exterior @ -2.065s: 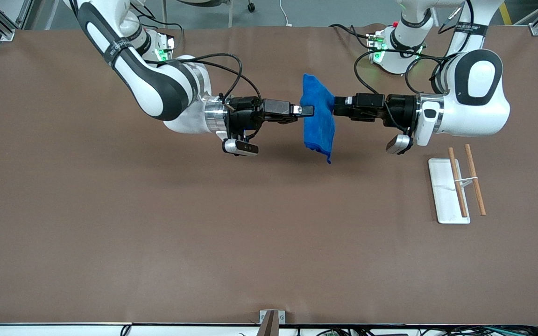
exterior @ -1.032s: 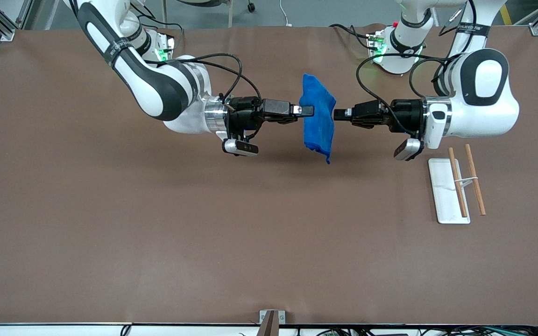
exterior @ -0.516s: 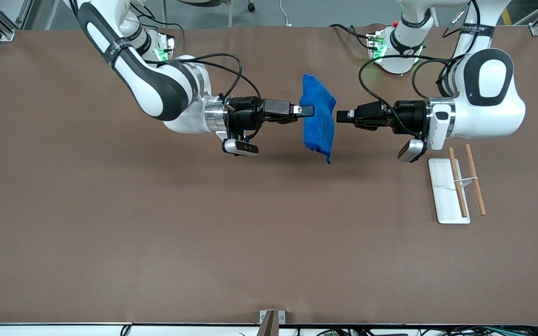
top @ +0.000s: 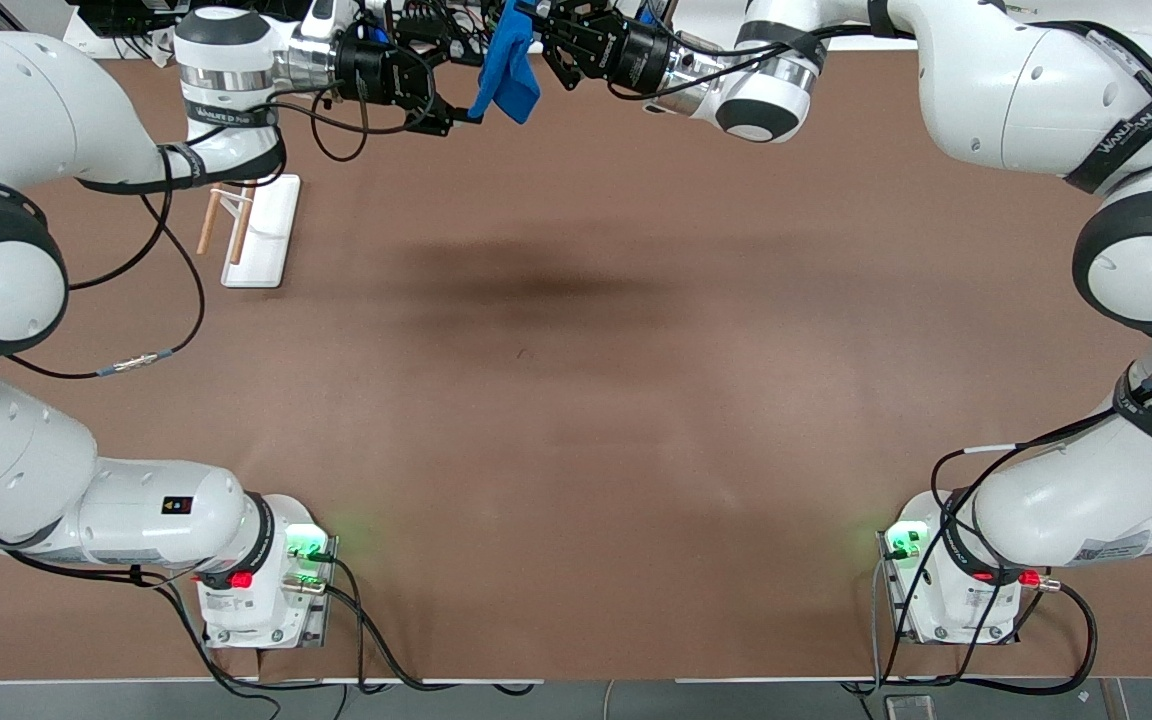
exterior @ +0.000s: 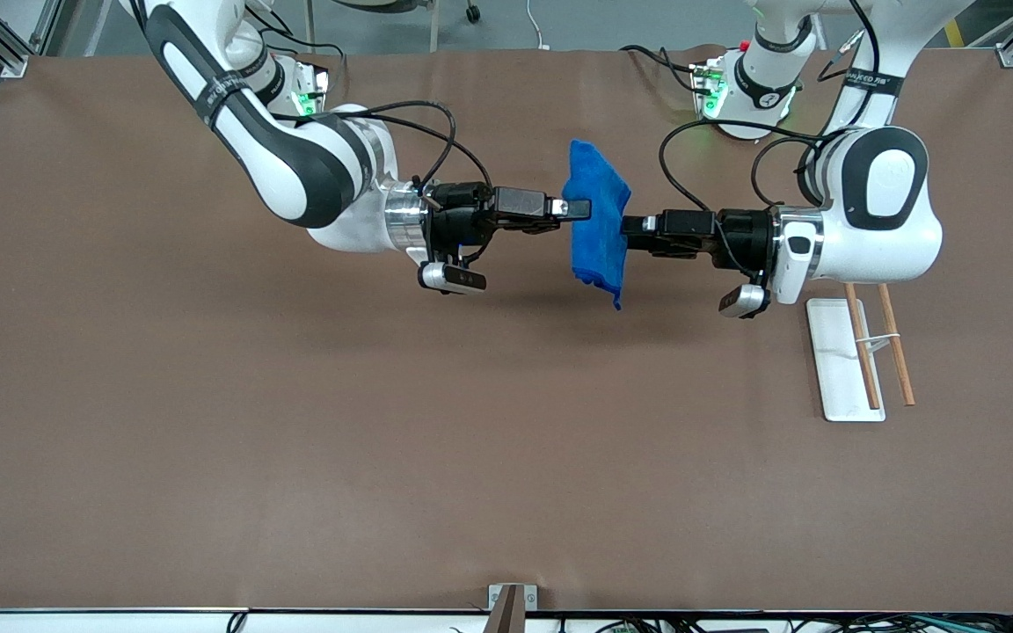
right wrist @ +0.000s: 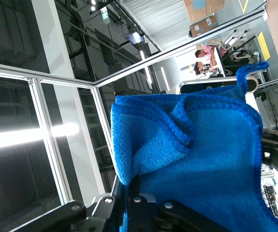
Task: Right arm passes towel to left arm to hang
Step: 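Grasp the towel's hanging edge with the left gripper beside the right gripper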
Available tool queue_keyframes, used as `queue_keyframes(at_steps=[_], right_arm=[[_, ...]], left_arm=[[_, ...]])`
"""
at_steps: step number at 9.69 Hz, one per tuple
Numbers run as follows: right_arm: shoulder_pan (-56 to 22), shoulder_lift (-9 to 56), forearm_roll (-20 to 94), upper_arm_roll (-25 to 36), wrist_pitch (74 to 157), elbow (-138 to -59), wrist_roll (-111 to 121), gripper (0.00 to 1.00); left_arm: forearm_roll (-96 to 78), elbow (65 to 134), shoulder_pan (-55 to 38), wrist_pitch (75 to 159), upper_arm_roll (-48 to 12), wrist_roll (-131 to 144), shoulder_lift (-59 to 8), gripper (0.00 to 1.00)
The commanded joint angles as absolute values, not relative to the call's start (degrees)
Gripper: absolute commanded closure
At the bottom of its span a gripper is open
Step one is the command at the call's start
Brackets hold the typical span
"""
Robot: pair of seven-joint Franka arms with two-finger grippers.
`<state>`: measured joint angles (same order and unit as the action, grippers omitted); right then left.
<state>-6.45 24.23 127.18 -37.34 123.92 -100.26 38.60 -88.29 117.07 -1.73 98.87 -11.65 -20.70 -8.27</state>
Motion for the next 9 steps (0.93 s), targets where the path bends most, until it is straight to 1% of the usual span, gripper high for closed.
queue_keyframes(at_steps=[1, 4, 5, 6, 7, 9], right_arm=[[-6.0, 24.3, 129.1, -38.1, 123.6, -100.2, 40.0, 1.0], [-6.1, 24.3, 129.1, -38.1, 123.6, -100.2, 40.1, 1.0], [-6.1, 24.3, 129.1, -38.1, 123.6, -100.2, 40.1, 1.0], [-6.1, 24.3, 129.1, -38.1, 123.6, -100.2, 40.1, 1.0], [-6.1, 24.3, 129.1, -38.1, 123.6, -100.2, 40.1, 1.0], [-6.1, 24.3, 129.1, -38.1, 123.6, -100.2, 40.1, 1.0]], left_arm=[[-92.6, 117.9, -1.9, 99.4, -11.8, -24.3, -9.0, 0.14], [-93.5, 118.2, -2.8, 100.4, -11.9, -25.1, -9.1, 0.15], [-93.6, 118.2, -2.7, 100.5, -12.0, -25.1, -9.1, 0.35], [-93.6, 118.0, -2.7, 100.5, -11.9, -25.1, -9.1, 0.82], [-93.6, 118.0, -2.6, 100.8, -11.9, -25.1, -8.8, 1.0], [-93.3, 117.7, -2.1, 101.0, -11.8, -25.0, -8.4, 1.0]])
